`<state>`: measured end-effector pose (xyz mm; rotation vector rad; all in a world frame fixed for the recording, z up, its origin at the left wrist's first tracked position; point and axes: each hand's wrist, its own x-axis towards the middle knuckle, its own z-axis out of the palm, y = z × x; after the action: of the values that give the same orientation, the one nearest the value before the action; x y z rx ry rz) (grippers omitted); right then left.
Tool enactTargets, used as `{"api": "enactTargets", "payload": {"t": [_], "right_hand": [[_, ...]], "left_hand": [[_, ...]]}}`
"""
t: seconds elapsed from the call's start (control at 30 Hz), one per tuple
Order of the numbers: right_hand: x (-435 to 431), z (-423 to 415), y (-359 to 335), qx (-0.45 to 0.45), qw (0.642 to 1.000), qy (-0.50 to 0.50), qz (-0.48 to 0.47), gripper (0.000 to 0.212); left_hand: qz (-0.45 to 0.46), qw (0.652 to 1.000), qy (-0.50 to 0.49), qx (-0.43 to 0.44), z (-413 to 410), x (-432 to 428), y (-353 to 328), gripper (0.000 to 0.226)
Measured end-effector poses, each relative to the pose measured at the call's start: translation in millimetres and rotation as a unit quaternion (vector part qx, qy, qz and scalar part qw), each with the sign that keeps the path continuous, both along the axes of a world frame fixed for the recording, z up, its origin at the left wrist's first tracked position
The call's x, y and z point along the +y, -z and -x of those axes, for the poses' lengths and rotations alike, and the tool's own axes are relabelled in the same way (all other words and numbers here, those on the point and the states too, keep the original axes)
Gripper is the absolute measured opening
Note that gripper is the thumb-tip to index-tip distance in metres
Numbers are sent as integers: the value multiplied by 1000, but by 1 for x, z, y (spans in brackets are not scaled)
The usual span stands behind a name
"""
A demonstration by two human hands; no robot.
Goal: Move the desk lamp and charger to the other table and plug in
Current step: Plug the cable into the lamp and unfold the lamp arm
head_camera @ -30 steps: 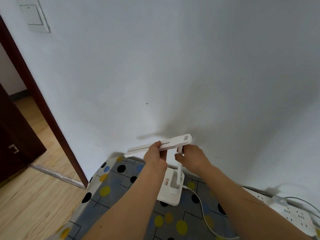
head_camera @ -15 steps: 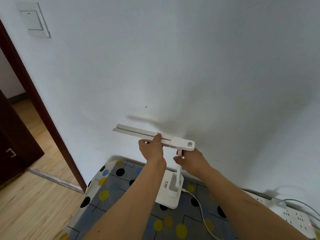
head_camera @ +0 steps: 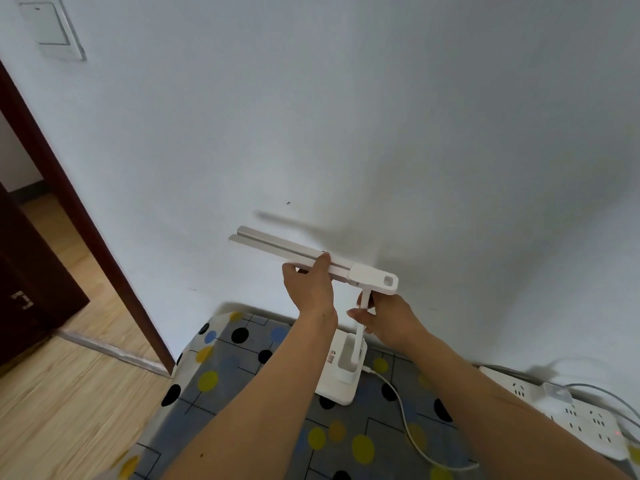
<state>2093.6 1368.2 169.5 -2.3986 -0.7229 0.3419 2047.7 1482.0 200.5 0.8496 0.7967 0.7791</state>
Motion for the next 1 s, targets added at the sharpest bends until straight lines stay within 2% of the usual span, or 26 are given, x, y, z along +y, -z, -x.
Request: {"api": "enactTargets", "payload": {"t": [0.17,0.23,0.3,0.37,0.43,0.5,0.53,0.6,0.63,0.67,0.77,0.83,0.93,1.0], "right_hand": [[5,1,2,-18,999,-20,17,27],[9,3,2,-27,999,-28,18,27],[12,3,2,-36,999,-29,19,27],[12,2,2,-37,999,-26,20,25],[12,0,3,-31,999,-20,22,25],[11,-1,5,-23,999,-19,25,26],[11,-2,7,-22,999,-19,27,25],[11,-3,10,-23,999,-19,23,21],[12,-5,12,-23,999,-16,24,20],[12,-7,14,-24,999,-12,30,21],[13,-13,18,-32,997,-21,70,23],[14,-15,21,-39,995,-32,85,20],[14,-16,25,-28,996,-31,74,17],[14,-16,26,-21,997,-30,66,17]], "left_hand": [[-10,999,15,-49,14,8,14,4],[-40,997,28,-66,20,13,22,11],[-134,988,56,-55,28,16,37,19],[-285,954,99,-4,39,18,59,23],[-416,891,161,85,46,24,84,41],[-499,800,256,211,45,37,108,67],[-541,723,322,284,42,45,120,74],[-617,540,432,376,37,55,140,89],[-630,483,467,388,33,57,148,95],[-634,455,486,393,29,57,155,101],[-640,433,506,384,14,53,167,111],[-648,403,522,382,3,49,172,114],[-646,360,546,392,-7,43,179,116],[-642,349,553,401,-9,43,183,116]]}}
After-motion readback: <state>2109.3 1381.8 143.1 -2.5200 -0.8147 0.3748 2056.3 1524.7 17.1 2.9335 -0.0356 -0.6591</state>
